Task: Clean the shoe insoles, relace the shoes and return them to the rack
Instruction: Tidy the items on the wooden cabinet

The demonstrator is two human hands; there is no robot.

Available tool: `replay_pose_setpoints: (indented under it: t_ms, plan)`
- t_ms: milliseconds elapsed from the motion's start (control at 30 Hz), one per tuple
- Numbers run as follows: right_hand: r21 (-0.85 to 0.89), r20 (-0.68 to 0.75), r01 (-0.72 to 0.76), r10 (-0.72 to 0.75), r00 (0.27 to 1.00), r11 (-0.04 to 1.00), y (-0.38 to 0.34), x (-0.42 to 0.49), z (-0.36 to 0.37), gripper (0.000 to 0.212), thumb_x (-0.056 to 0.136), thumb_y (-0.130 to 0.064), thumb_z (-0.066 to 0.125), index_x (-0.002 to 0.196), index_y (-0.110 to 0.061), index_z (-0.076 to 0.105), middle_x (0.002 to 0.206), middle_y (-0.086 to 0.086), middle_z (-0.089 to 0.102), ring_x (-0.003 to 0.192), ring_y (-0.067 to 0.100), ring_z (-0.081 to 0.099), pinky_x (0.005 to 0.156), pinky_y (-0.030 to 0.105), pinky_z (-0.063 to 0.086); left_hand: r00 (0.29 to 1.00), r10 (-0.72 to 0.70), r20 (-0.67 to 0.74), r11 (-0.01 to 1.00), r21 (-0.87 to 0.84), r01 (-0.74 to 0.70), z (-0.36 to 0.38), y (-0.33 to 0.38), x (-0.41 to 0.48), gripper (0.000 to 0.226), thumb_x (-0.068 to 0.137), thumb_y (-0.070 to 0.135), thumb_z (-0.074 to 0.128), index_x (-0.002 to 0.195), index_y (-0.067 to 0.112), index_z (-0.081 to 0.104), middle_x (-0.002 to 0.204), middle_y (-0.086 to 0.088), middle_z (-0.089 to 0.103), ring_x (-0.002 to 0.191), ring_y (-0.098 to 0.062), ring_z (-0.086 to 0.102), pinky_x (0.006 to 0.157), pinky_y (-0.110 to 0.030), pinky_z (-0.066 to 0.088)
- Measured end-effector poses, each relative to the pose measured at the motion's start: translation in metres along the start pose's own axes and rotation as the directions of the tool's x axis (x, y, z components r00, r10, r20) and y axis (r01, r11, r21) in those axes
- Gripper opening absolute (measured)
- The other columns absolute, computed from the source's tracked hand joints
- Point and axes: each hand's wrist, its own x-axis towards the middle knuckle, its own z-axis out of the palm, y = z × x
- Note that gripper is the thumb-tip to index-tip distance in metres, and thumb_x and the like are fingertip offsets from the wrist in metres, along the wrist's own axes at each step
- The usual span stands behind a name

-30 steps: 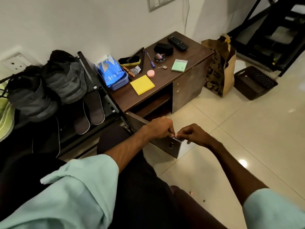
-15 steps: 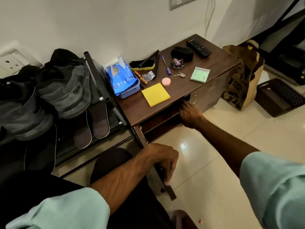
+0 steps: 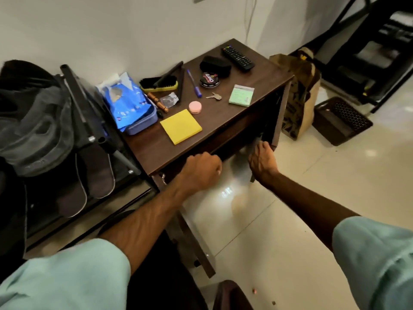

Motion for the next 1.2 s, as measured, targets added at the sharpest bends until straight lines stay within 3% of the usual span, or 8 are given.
replay_pose_setpoints:
  t_ms: [267, 567, 700, 800, 867, 967, 1033, 1200]
  plan:
    - [0.303, 0.283, -0.409, 0.329, 0.901, 0.861, 0.075, 0.008, 0.088, 0.048, 0.105, -0.028, 0.042, 0.147, -0.006, 0.041, 0.143, 0.019, 0.039, 0.126, 0.032, 0.043, 0.098, 0.04, 0.048, 0.986, -0.07, -0.15, 0.997, -0.047, 0.064, 0.017, 0.014, 0.027, 0.01, 0.095, 0.017, 0.058, 0.097, 0.02, 0.067, 0.093, 0.002, 0.069, 0.087, -0.018, 0.066, 0.077, -0.037, 0.056]
    - [0.595, 0.364, -0.474, 0.308, 0.879, 0.649, 0.123, 0.052, 0.104, 0.069, 0.107, -0.024, 0.039, 0.158, 0.006, 0.004, 0.163, 0.036, -0.008, 0.153, 0.05, 0.0, 0.12, 0.062, 0.025, 0.962, -0.093, -0.259, 0.989, -0.133, 0.059, 0.015, 0.015, 0.043, 0.015, 0.099, 0.023, 0.062, 0.11, 0.018, 0.07, 0.106, 0.002, 0.071, 0.096, -0.012, 0.067, 0.082, -0.029, 0.054]
    - [0.919, 0.164, -0.27, 0.346, 0.924, 0.286, 0.118, 0.064, 0.063, 0.056, 0.096, -0.019, 0.064, 0.143, 0.0, 0.041, 0.155, 0.027, 0.03, 0.141, 0.043, 0.036, 0.111, 0.054, 0.042, 0.891, -0.077, -0.448, 0.983, -0.185, -0.009, -0.009, 0.01, 0.039, 0.016, 0.097, 0.017, 0.063, 0.111, 0.015, 0.071, 0.106, -0.001, 0.072, 0.096, -0.014, 0.066, 0.083, -0.03, 0.057]
    - [0.994, 0.014, 0.056, 0.601, 0.799, -0.098, 0.105, 0.071, -0.001, 0.027, 0.096, -0.035, 0.066, 0.117, -0.019, 0.061, 0.119, 0.003, 0.06, 0.109, 0.017, 0.06, 0.094, 0.039, 0.056, 0.755, -0.18, -0.631, 0.973, -0.228, 0.042, -0.035, -0.002, 0.031, 0.018, 0.095, 0.015, 0.065, 0.113, 0.015, 0.067, 0.108, -0.002, 0.068, 0.101, -0.015, 0.06, 0.08, -0.025, 0.049]
    - [0.945, 0.092, 0.143, 0.659, 0.747, -0.295, 0.101, 0.082, -0.044, 0.036, 0.092, -0.051, 0.067, 0.11, -0.02, 0.06, 0.111, -0.002, 0.061, 0.102, 0.013, 0.061, 0.088, 0.034, 0.056, 0.653, -0.308, -0.692, 0.95, -0.259, 0.174, -0.05, -0.018, 0.026, 0.028, 0.095, 0.019, 0.066, 0.121, 0.013, 0.061, 0.12, -0.005, 0.063, 0.113, -0.018, 0.055, 0.084, -0.025, 0.044]
    - [0.829, 0.365, -0.011, 0.525, 0.769, -0.559, 0.104, 0.103, -0.082, 0.083, 0.077, -0.067, 0.075, 0.13, -0.008, 0.052, 0.132, 0.008, 0.056, 0.113, 0.022, 0.059, 0.091, 0.037, 0.055, 0.67, -0.515, -0.535, 0.852, -0.229, 0.471, -0.062, -0.046, 0.029, 0.065, 0.092, 0.033, 0.071, 0.143, 0.006, 0.041, 0.142, -0.016, 0.048, 0.131, -0.031, 0.044, 0.101, -0.039, 0.042]
    - [0.76, 0.502, -0.162, 0.41, 0.762, -0.629, 0.104, 0.113, -0.092, 0.101, 0.071, -0.054, 0.089, 0.143, -0.003, 0.038, 0.145, 0.017, 0.044, 0.123, 0.033, 0.057, 0.092, 0.045, 0.058, 0.724, -0.607, -0.329, 0.793, -0.191, 0.578, -0.065, -0.063, 0.03, 0.09, 0.088, 0.042, 0.075, 0.152, 0.001, 0.026, 0.15, -0.022, 0.04, 0.136, -0.036, 0.041, 0.106, -0.042, 0.041]
    - [0.591, 0.607, -0.193, 0.275, 0.745, -0.783, 0.097, 0.108, -0.09, 0.08, 0.074, -0.023, 0.092, 0.133, -0.006, 0.042, 0.134, 0.016, 0.059, 0.106, 0.033, 0.069, 0.049, 0.039, 0.06, 0.788, -0.606, -0.107, 0.793, -0.165, 0.587, -0.064, -0.082, 0.033, 0.092, 0.087, 0.055, 0.072, 0.153, 0.006, 0.03, 0.149, -0.021, 0.04, 0.134, -0.037, 0.046, 0.1, -0.045, 0.045]
